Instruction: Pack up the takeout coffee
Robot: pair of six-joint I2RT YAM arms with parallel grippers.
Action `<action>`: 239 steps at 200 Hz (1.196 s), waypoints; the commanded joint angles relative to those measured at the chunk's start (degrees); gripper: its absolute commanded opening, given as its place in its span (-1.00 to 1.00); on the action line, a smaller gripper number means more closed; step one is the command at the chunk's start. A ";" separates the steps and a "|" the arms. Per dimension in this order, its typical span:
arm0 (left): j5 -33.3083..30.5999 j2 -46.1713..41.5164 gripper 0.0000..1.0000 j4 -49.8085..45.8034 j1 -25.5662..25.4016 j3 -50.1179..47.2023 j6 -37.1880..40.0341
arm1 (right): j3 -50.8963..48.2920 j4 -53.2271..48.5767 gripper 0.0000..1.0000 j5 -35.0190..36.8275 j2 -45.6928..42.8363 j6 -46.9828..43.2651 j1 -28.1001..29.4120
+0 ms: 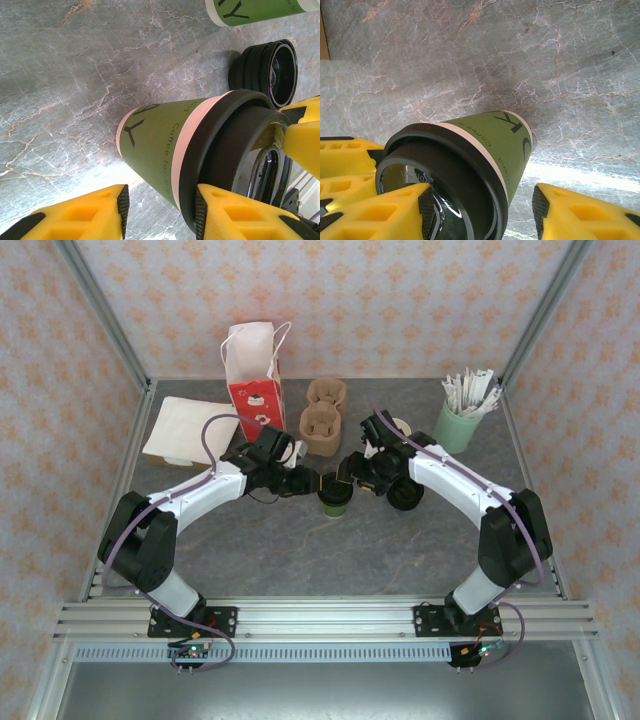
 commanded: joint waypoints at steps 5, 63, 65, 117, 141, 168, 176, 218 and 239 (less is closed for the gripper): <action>-3.43 2.14 -0.20 -5.88 -0.82 -0.87 1.57 | 1.22 -0.27 0.12 0.18 1.03 -0.05 -0.01; -3.76 2.55 -0.20 -6.12 -0.86 -1.03 1.83 | -0.09 -3.93 0.05 1.51 2.94 0.66 0.02; -3.76 2.53 -0.20 -6.19 -0.83 -1.04 1.85 | -0.11 -4.05 0.04 1.58 3.02 0.68 -0.03; -4.81 2.29 -0.20 -6.65 -0.90 -2.43 2.18 | -1.76 -7.64 -0.05 2.38 4.45 0.87 -0.03; -5.08 2.22 -0.20 -6.70 -0.89 -3.33 2.35 | -2.62 -8.57 -0.08 2.38 5.28 0.69 0.01; -5.43 2.04 -0.20 -6.56 -0.93 -4.36 2.36 | -3.13 -9.25 -0.09 2.84 5.78 0.40 0.00; -5.52 2.07 -0.20 -6.50 -0.91 -4.46 2.36 | -3.15 -9.23 -0.09 2.81 5.64 0.44 0.01; -4.82 1.74 -0.20 -6.46 -0.93 -3.69 2.18 | -0.67 -5.95 -0.06 1.59 2.31 0.79 -0.02; -4.90 1.38 -0.20 -6.56 -0.91 -3.31 2.07 | 1.74 -4.81 -0.04 1.05 1.14 1.22 0.01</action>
